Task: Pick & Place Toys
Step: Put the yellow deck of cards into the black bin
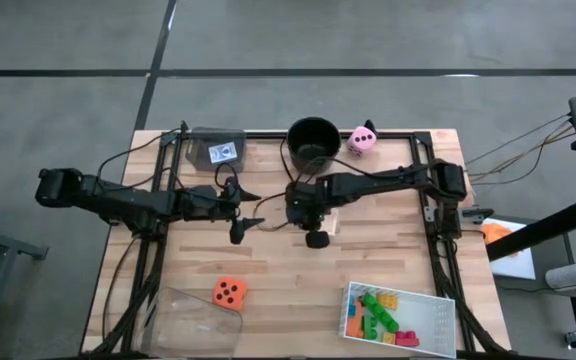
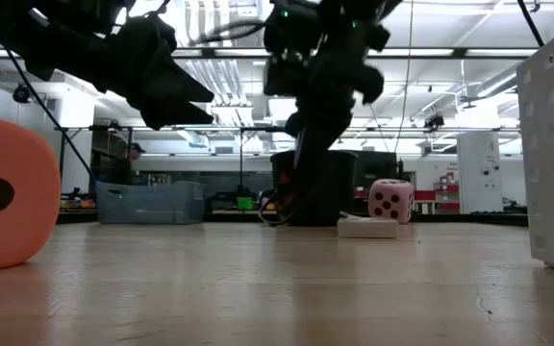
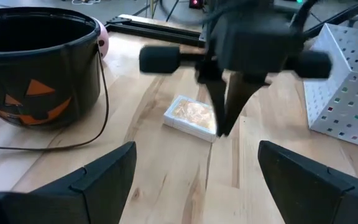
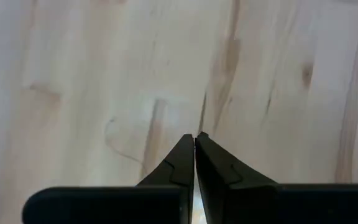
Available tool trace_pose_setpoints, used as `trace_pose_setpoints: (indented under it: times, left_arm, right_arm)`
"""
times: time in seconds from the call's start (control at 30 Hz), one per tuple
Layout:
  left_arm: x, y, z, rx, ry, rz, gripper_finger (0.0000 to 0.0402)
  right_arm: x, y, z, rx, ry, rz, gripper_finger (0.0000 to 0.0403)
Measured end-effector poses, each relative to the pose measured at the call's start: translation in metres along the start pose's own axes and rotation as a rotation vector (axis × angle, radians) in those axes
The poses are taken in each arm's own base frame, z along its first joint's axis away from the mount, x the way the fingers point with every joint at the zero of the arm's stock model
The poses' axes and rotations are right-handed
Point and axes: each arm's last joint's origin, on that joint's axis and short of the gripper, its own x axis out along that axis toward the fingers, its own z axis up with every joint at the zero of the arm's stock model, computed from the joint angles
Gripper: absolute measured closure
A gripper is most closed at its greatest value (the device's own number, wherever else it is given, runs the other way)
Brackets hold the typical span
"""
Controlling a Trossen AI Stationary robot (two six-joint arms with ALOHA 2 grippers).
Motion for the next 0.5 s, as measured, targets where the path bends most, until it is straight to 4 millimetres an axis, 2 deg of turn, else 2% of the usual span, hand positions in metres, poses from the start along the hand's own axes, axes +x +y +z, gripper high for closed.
trace_pose_setpoints:
  times: [0.1, 0.23, 0.5]
  left_arm:
    - [0.0, 0.0, 0.0, 0.0, 0.001, 0.0, 0.0067]
    - [0.0, 0.0, 0.0, 0.0, 0.001, 0.0, 0.0067]
    - [0.0, 0.0, 0.0, 0.0, 0.0, 0.003, 0.0067]
  right_arm:
    - [-0.009, 0.008, 0.0, 0.02, 0.087, -0.002, 0.0385]
    - [-0.01, 0.014, -0.012, 0.055, 0.229, -0.074, 0.0385]
    - [0.013, 0.009, -0.033, 0.153, 0.351, -0.209, 0.0385]
